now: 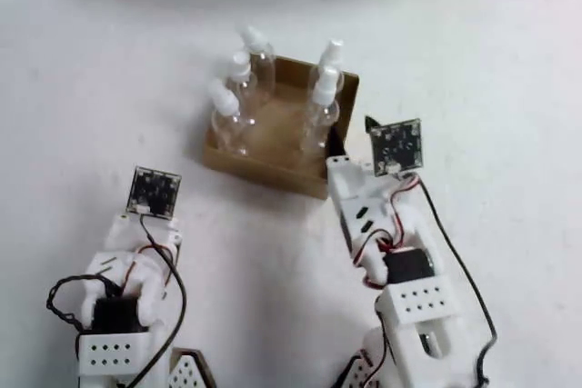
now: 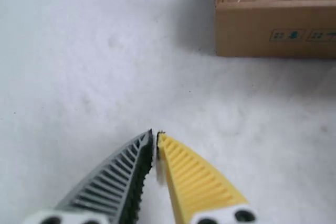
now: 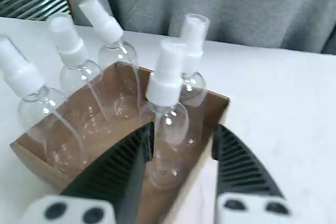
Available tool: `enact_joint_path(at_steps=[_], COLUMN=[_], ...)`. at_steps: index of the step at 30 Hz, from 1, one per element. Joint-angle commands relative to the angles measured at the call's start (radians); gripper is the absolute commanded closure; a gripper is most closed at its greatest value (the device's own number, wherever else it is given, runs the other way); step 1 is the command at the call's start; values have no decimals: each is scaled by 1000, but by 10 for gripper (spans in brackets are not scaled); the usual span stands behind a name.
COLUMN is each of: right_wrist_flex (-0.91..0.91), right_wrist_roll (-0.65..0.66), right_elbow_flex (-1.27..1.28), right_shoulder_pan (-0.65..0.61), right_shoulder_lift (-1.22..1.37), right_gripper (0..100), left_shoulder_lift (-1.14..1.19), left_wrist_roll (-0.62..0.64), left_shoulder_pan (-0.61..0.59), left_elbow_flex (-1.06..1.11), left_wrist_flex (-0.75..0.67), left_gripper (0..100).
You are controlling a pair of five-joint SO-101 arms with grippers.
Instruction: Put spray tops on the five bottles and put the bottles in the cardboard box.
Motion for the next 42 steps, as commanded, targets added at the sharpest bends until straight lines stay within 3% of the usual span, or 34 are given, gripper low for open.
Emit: enact_joint_path(at_steps=[1,8,17,21,42], right_wrist_flex=[127,398,446,591,1064], right_wrist_roll=[3,3,3,3,3], right_elbow_flex=[-9,5,224,264,249], right_shoulder_pan=[58,116,170,147,150], right_shoulder_lift=[-104,-318,-630,-774,-759], right_gripper=[912,981,983,983,983], left_shoulder_lift=[-2,-2,-2,-2,-2], left_wrist_roll=[-6,-6,-6,-6,-11], left_shoulder_pan=[5,5,5,5,13], left_elbow_flex=[-3,-3,-3,-3,-3], left_wrist_flex=[-26,-25,-25,-25,3], left_gripper=[980,980,980,980,980])
